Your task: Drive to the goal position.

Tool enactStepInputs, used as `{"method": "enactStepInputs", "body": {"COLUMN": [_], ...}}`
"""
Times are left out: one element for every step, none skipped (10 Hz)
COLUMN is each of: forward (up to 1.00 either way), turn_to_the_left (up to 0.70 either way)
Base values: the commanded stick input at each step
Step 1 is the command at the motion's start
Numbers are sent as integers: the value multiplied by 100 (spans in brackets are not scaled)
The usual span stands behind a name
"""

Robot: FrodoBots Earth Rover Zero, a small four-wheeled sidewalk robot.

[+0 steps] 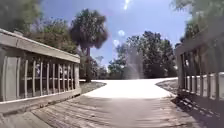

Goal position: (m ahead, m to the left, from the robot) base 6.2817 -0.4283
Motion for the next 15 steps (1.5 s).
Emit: {"method": "enactStepInputs", "body": {"forward": [70,70,70,70,70,70,70,70,70,70,70,70,70,70,70], "turn_to_the_left": [-14,-14,-14,-14,-14,-14,-9,-2,0,0,0,0,0,0,0]}}
